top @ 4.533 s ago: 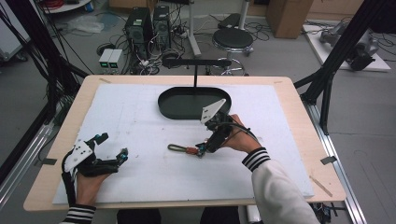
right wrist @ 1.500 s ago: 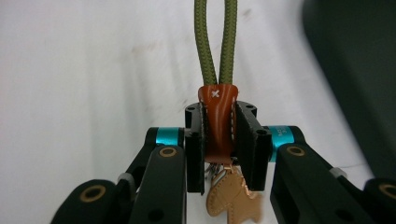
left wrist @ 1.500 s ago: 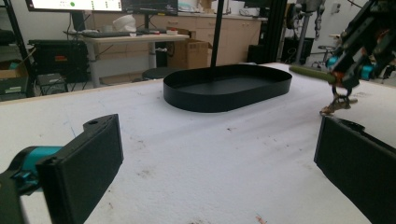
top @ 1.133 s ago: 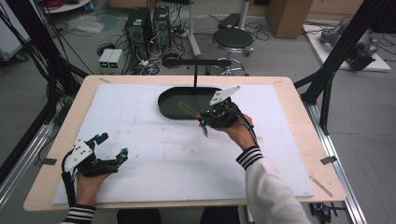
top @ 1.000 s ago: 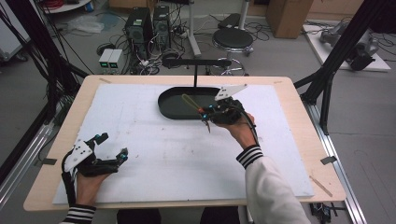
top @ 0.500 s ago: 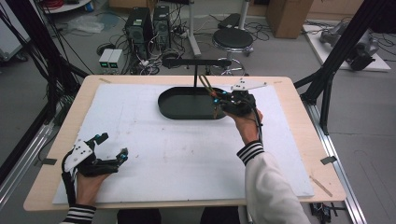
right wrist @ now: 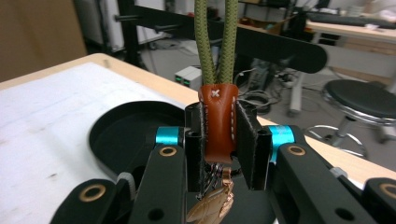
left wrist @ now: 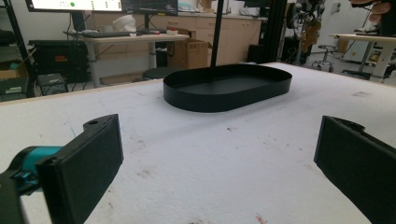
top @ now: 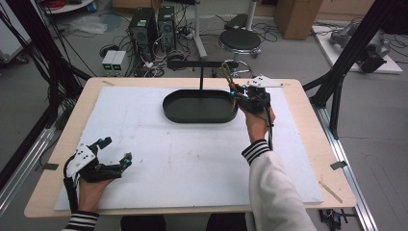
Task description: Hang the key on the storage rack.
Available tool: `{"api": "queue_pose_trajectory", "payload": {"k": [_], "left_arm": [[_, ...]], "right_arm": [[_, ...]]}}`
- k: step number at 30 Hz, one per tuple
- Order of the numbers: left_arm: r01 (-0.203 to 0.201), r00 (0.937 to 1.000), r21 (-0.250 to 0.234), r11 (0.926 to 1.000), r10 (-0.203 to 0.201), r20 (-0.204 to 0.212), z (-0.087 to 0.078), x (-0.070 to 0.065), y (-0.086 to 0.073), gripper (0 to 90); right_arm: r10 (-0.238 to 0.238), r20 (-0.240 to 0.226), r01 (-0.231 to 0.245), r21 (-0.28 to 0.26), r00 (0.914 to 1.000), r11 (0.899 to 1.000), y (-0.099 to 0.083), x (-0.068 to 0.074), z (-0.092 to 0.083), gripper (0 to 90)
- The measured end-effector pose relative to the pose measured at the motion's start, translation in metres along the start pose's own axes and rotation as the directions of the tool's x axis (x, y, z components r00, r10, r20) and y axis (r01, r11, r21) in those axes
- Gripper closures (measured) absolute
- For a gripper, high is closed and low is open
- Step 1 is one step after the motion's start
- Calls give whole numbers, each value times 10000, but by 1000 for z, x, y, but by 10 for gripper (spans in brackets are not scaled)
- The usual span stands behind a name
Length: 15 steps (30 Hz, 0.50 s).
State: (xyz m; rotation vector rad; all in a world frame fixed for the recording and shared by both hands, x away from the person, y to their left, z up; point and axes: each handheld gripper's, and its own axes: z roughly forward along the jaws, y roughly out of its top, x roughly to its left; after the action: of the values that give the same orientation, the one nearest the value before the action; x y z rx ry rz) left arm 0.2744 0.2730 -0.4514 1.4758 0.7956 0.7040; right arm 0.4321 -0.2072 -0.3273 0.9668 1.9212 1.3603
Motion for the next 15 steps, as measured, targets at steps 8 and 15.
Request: {"api": "queue_pose_trajectory", "payload": {"k": [8, 15], "left_arm": [[5, 10000, 6, 10000, -5, 2, 0, 0, 0, 17], [-19, 10000, 14, 10000, 19, 8, 0, 0, 0, 17]], "right_arm": [[214, 520, -217, 47, 9984, 9998, -5, -9, 6, 746], [397, 885, -419, 235, 9953, 9988, -11, -15, 16, 745]]}}
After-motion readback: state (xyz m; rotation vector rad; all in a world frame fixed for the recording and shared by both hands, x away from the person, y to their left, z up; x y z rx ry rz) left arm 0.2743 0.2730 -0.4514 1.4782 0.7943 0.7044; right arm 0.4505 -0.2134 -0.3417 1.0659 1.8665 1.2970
